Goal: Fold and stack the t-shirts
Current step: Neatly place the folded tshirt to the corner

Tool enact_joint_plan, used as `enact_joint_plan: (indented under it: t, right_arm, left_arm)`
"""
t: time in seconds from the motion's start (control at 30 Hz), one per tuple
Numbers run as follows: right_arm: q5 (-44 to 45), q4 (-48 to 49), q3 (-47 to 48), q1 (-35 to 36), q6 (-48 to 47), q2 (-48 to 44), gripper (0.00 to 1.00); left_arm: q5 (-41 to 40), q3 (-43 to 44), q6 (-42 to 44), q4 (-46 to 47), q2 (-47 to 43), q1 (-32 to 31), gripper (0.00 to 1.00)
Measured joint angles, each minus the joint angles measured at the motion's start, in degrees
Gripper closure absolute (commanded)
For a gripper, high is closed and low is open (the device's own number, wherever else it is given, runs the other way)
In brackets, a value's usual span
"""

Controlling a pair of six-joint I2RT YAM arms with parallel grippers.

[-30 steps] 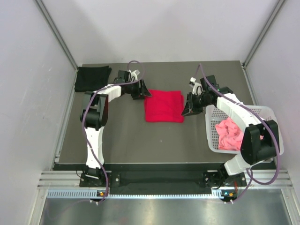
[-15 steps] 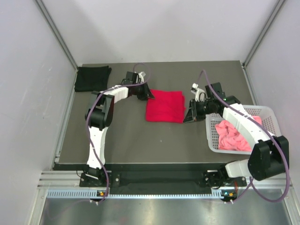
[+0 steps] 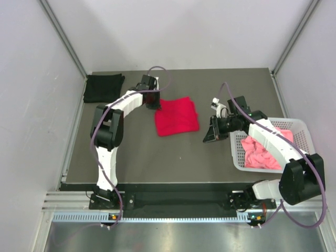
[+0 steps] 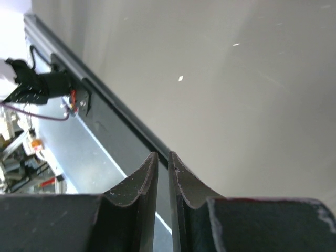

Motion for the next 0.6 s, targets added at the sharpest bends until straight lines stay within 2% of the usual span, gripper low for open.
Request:
enact_joint_plan:
  t: [0.1, 0.2, 0.43, 0.6]
  right_arm:
    - [-1.0, 0.0, 0.0, 2.0, 0.7, 0.0, 0.86]
    - [-2.1, 0.4, -0.1, 3.0, 1.6, 0.0, 0.86]
    - [-2.3, -0.4, -0.7, 5.2, 1.1, 0.8, 0.86]
    - [-2.0, -1.9, -0.5, 6.9, -0.2, 5.0, 0.85]
  left_arm:
    - [-9.2, 3.9, 7.0, -6.1, -2.4, 0.2, 1.00]
    - [-16.7, 5.5, 13.7, -8.4, -5.8, 0.3, 1.00]
    - [-30.4, 7.2, 27.7, -8.4, -12.0, 0.6, 1.00]
    - [-37.6, 8.1, 37.4, -6.4, -12.2, 1.1, 1.00]
